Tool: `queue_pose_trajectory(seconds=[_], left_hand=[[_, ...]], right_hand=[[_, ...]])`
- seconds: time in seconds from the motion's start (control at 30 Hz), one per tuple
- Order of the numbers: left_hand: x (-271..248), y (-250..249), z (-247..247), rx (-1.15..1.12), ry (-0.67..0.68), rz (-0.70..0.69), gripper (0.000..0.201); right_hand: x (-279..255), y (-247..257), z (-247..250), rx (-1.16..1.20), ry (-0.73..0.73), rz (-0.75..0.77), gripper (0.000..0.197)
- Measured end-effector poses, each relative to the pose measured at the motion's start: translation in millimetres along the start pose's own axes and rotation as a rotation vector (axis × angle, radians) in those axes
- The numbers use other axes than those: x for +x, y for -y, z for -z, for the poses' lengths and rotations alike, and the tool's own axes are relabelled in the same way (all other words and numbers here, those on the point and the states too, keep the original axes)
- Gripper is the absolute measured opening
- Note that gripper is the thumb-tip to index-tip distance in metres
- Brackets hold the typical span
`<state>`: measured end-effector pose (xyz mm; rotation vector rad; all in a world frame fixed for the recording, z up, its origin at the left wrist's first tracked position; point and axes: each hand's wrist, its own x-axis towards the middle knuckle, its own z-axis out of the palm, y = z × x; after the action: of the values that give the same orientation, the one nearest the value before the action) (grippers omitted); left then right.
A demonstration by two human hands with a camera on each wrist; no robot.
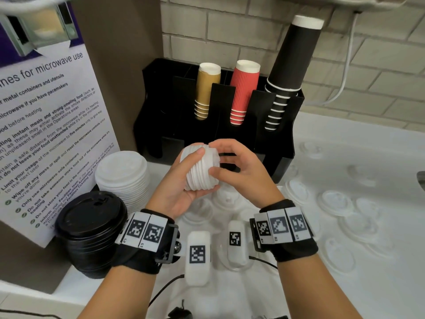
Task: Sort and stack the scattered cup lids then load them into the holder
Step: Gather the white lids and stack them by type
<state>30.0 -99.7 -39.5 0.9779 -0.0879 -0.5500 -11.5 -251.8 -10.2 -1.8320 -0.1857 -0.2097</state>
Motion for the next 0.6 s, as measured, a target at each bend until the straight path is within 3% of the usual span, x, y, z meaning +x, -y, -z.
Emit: queue_pose_trajectory(seconds=[0.13, 0.2, 0.23, 0.27, 0.3, 0.37, 0.43, 0.6], left_hand=[[-1, -1, 3, -0.005, -0.022, -0.046, 0.061], [0, -5, 5, -0.017, -0.07, -0.115, 0.051], [0, -7, 6, -0.021, -0.094, -0.157, 0.046], [0, -10, 7, -0.02, -0.111, -0.198, 0.044], [0, -12, 8, -0.016, -0.121, -0.233, 0.043], [0, -16, 9, -0.008, -0.128, -0.268, 0.041], [0, -16, 9, -0.006, -0.119, -0.27, 0.04], [-4, -15, 7, 0.024, -0.109, -0.254, 0.043]], right_hand=[[4, -4, -3, 0.037, 0.008, -0.012, 0.036], [11, -9, -7, 0.132, -0.051, -0.132, 0.024], [16, -12, -9, 0.064, -0.06, -0.187, 0.02], [21, -17, -10, -0.13, 0.005, -0.211, 0.022], [27, -25, -14, -0.379, 0.158, -0.217, 0.027], [33, -36, -29, -0.811, 0.567, -0.241, 0.054], [38, -46, -45, -1.057, 0.805, -0.264, 0.08], [41, -55, -65, -1.275, 0.904, -0.198, 0.091]])
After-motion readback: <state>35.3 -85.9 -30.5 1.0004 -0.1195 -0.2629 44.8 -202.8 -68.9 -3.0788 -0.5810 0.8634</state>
